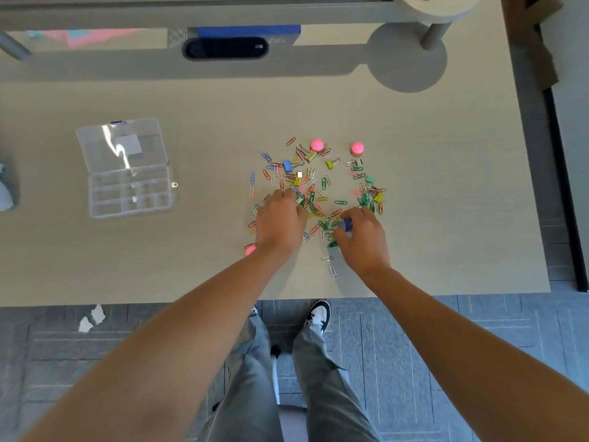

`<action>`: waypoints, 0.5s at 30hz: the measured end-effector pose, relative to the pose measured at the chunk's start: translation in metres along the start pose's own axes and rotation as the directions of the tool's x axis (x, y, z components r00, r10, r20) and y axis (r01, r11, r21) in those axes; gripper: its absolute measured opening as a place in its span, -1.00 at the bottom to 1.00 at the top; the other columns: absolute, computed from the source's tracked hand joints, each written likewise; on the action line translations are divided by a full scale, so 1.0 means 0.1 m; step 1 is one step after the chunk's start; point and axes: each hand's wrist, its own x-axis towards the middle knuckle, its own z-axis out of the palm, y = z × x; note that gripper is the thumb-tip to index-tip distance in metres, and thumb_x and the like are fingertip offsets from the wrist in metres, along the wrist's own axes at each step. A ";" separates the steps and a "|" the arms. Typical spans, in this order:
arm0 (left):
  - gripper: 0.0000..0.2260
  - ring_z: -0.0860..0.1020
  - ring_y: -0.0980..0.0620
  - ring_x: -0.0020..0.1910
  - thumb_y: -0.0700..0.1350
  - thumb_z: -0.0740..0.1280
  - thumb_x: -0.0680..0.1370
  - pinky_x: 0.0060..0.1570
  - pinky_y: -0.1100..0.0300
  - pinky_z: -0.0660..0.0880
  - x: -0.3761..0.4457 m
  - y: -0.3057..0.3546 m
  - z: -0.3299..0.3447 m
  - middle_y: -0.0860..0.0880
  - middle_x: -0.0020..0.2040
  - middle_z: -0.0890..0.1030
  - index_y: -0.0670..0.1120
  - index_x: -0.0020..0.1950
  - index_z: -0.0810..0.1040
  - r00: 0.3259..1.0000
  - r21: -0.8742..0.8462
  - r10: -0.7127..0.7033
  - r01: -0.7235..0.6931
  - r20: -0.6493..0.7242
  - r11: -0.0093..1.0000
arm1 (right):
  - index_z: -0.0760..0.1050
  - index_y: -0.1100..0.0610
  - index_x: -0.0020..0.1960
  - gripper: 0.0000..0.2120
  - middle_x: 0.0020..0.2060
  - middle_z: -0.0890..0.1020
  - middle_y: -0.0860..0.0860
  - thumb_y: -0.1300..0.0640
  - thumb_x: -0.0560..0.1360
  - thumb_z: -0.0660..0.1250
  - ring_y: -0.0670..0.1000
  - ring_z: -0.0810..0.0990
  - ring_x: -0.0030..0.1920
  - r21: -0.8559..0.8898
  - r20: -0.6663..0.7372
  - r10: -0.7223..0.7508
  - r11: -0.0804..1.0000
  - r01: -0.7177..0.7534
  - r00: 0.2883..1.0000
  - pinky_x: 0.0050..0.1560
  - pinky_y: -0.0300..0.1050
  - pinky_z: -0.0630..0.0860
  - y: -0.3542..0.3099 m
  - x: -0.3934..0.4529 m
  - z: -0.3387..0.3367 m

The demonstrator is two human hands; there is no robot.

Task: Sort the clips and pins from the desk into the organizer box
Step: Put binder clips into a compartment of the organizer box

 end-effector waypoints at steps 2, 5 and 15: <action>-0.77 0.57 -0.11 -0.09 -0.14 0.22 0.59 -0.13 0.02 0.52 -0.04 0.01 -0.04 -0.12 0.00 0.57 -0.14 0.13 0.62 0.997 -0.173 -0.077 0.074 -0.011 0.982 | 0.60 0.17 0.09 -0.82 -0.04 0.59 0.04 0.19 0.50 0.35 0.03 0.55 -0.07 0.075 -0.014 0.067 0.995 -0.066 0.998 -0.06 -0.10 0.52 -0.04 -0.01 -0.04; -0.79 0.59 -0.03 -0.10 -0.14 0.23 0.63 -0.06 0.10 0.53 -0.09 0.01 -0.12 -0.10 0.00 0.63 -0.11 0.08 0.66 0.972 -0.454 -0.232 0.225 0.041 0.862 | 0.65 0.12 0.02 -0.84 -0.10 0.67 -0.02 0.14 0.53 0.32 -0.03 0.60 -0.09 0.271 -0.003 0.213 0.941 -0.204 0.977 -0.16 -0.26 0.48 -0.16 -0.05 -0.13; -0.78 0.55 0.00 -0.45 0.00 0.44 0.52 -0.34 0.14 0.59 -0.37 -0.07 -0.46 -0.08 -0.35 0.58 -0.13 -0.18 0.56 0.721 -0.826 -0.579 0.547 0.380 0.139 | 0.63 0.13 -0.15 -0.76 -0.36 0.69 0.02 -0.02 0.55 0.35 -0.01 0.65 -0.31 0.509 0.121 0.412 0.756 -0.413 0.903 -0.12 0.01 0.61 -0.46 -0.23 -0.15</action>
